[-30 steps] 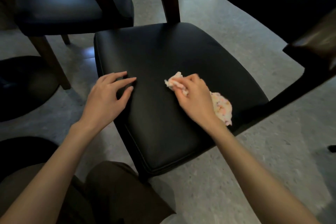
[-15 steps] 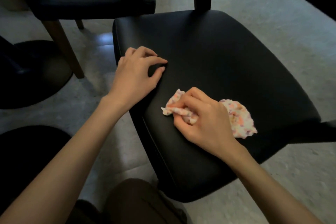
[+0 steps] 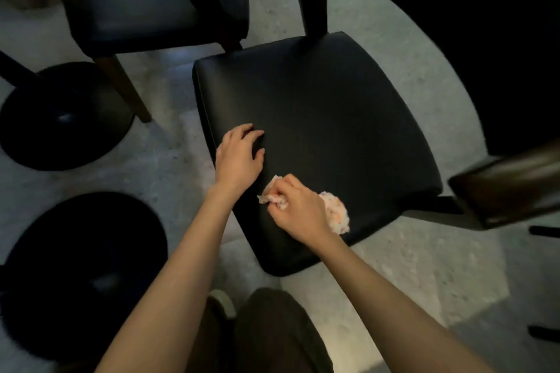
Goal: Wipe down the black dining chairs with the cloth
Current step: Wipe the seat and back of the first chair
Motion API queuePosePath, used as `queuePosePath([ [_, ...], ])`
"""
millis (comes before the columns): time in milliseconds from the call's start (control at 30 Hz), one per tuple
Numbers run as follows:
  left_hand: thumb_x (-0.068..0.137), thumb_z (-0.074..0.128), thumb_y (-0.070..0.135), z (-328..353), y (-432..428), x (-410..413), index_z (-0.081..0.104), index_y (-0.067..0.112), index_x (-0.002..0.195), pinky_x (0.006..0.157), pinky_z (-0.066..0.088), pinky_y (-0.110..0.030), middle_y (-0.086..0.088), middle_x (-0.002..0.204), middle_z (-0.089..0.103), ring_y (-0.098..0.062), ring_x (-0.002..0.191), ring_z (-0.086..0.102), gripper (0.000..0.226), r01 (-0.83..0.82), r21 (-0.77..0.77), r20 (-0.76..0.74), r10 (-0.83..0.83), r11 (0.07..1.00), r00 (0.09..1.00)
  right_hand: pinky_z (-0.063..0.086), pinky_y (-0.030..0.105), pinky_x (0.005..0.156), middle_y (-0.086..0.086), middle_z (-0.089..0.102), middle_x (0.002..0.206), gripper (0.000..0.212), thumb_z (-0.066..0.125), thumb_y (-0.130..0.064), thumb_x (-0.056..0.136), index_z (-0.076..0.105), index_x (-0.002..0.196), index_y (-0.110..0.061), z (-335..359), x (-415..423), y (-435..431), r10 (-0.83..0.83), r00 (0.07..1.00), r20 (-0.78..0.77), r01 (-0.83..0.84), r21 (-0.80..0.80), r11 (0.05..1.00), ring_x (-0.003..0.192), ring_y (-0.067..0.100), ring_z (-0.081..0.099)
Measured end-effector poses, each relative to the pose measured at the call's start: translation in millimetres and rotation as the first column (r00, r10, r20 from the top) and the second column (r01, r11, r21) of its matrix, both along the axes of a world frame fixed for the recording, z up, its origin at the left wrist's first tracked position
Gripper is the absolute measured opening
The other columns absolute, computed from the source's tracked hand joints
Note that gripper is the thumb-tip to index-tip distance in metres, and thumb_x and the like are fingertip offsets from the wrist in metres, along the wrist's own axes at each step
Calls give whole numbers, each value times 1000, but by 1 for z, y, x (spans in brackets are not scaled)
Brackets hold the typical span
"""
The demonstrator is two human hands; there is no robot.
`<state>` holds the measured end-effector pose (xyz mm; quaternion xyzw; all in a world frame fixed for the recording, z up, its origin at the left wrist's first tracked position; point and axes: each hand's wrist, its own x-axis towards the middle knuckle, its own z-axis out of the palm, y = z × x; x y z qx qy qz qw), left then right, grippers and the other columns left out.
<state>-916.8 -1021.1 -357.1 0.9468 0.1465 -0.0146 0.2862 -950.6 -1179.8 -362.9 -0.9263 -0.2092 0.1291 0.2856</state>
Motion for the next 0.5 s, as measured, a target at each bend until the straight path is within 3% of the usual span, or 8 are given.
queuePosePath([
  [67,94,55,22,24,-4,-14,54,20,134,106,37,-41,-2,141,48,-27,129,43,40,15,-35,-95,-19,999,995,49,33,75,-6,61,103,10,62,-29,84,66,92,-28,22,-8,-9,43,951,-308,-69,-74,995,94,21,62],
  [133,95,53,22,61,-8,-27,54,22,134,102,42,-42,-4,138,51,-28,124,49,39,14,-60,-136,-22,998,990,52,39,82,-3,63,104,9,64,-32,86,68,92,-28,55,-18,-21,35,880,-474,-99,-111,989,99,23,63],
  [233,96,52,22,128,-16,-41,55,23,133,96,46,-42,-7,129,59,-27,116,55,37,9,-104,-147,-24,995,989,50,37,80,-4,60,97,8,64,-31,86,69,91,-26,125,-24,-33,-32,911,-411,21,-32,999,95,22,62],
  [367,97,53,21,220,-31,-58,58,22,131,95,47,-33,-3,121,65,-19,110,60,34,-7,-208,-108,-16,978,994,50,38,82,-6,61,97,12,65,-32,86,68,96,-26,237,-21,-55,-7,951,-310,30,70,997,93,16,61],
  [500,98,52,23,295,-60,-71,63,23,124,88,44,-20,5,111,68,-6,100,60,28,-20,-347,-47,3,938,999,45,20,68,-12,61,93,12,66,-38,88,61,94,-29,318,-32,-95,-150,946,-287,194,131,972,84,3,58],
])
